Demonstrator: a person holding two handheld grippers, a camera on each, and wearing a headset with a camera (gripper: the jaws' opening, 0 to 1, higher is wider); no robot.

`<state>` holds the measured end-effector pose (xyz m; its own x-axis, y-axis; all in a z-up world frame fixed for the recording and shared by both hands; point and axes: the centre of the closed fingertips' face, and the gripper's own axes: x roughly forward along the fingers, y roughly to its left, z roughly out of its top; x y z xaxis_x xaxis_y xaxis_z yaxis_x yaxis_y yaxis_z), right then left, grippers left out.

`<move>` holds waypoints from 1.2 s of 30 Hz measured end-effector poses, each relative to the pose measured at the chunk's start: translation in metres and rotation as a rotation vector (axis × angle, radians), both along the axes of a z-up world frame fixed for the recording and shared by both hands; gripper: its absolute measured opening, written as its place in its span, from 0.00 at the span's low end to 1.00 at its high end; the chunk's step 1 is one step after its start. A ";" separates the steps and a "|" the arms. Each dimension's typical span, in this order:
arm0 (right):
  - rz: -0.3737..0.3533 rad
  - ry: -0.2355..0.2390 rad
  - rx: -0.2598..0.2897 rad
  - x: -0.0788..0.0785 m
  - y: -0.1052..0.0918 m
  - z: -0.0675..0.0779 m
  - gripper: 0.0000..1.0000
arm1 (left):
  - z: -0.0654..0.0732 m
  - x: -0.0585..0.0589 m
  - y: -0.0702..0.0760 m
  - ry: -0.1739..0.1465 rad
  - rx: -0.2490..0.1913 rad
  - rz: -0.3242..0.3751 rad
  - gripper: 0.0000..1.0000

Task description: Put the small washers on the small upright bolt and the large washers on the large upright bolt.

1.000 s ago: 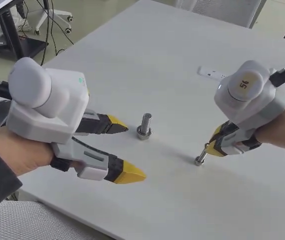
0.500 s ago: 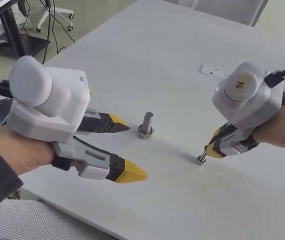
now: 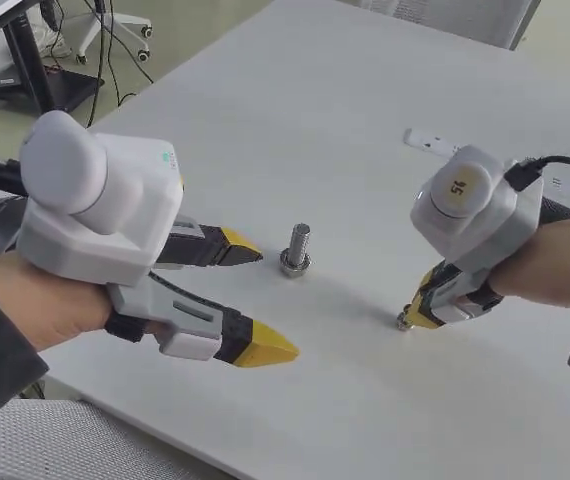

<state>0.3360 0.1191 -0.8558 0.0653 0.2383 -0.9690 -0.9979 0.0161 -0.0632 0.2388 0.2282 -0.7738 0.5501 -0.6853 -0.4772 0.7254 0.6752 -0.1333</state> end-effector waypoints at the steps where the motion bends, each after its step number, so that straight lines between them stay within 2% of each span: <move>1: 0.002 0.001 -0.003 0.000 0.000 -0.001 0.14 | 0.000 0.000 0.000 0.000 0.000 0.000 0.63; 15: 0.003 0.004 -0.017 0.002 0.001 -0.012 0.14 | -0.001 0.001 0.000 0.006 -0.001 -0.002 0.63; 36: -0.010 0.009 0.004 0.001 0.001 -0.012 0.19 | -0.002 0.002 -0.001 0.008 0.000 -0.001 0.63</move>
<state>0.3373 0.1204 -0.8674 0.0590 0.2416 -0.9686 -0.9982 0.0260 -0.0544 0.2404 0.2272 -0.7755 0.5460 -0.6856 -0.4815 0.7248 0.6748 -0.1391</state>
